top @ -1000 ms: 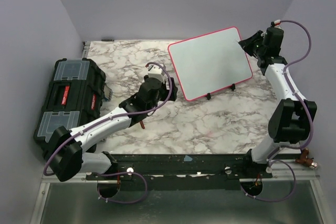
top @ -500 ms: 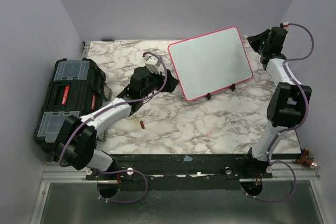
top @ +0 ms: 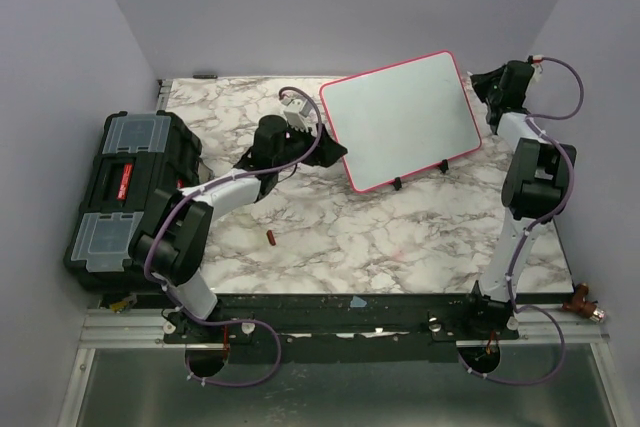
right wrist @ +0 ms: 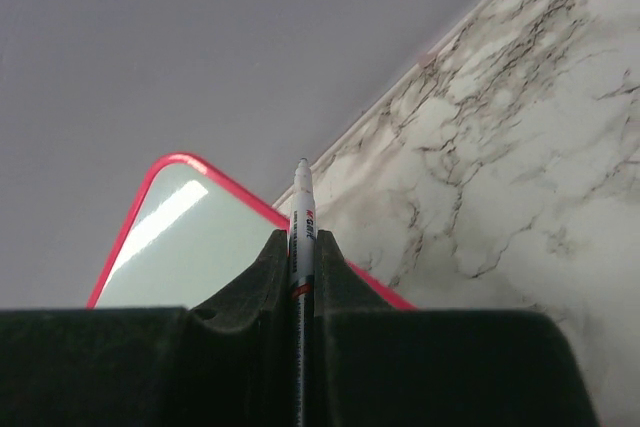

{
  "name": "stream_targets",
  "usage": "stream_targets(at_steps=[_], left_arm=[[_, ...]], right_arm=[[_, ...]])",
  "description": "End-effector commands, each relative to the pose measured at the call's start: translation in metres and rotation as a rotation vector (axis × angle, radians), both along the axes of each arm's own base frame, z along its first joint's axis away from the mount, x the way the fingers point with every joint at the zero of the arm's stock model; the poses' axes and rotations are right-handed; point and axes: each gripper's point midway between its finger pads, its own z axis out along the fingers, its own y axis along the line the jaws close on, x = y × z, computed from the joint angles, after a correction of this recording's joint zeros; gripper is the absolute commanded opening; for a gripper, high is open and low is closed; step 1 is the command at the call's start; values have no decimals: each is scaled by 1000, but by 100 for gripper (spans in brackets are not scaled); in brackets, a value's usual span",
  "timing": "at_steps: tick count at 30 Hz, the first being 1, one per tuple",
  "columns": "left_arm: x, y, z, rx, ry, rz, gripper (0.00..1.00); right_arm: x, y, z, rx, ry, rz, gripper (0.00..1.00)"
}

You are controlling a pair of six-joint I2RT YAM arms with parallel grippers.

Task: Write a sentence on the whiteboard
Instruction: Move the whiteboard to the center of the board.

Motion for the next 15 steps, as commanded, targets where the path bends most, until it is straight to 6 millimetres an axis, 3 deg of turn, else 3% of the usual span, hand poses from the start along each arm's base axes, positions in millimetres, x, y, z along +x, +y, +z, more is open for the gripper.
stream_targets(at_steps=[1,8,15], left_arm=[[9,-12,14,-56,-24,-66,73],[21,-15,4,-56,8,-73,70],[25,-19,-10,-56,37,-90,67]], right_arm=[[20,-26,1,1,-62,-22,1],[37,-27,-34,7,-10,92,1],[41,-13,-70,74,22,226,1]])
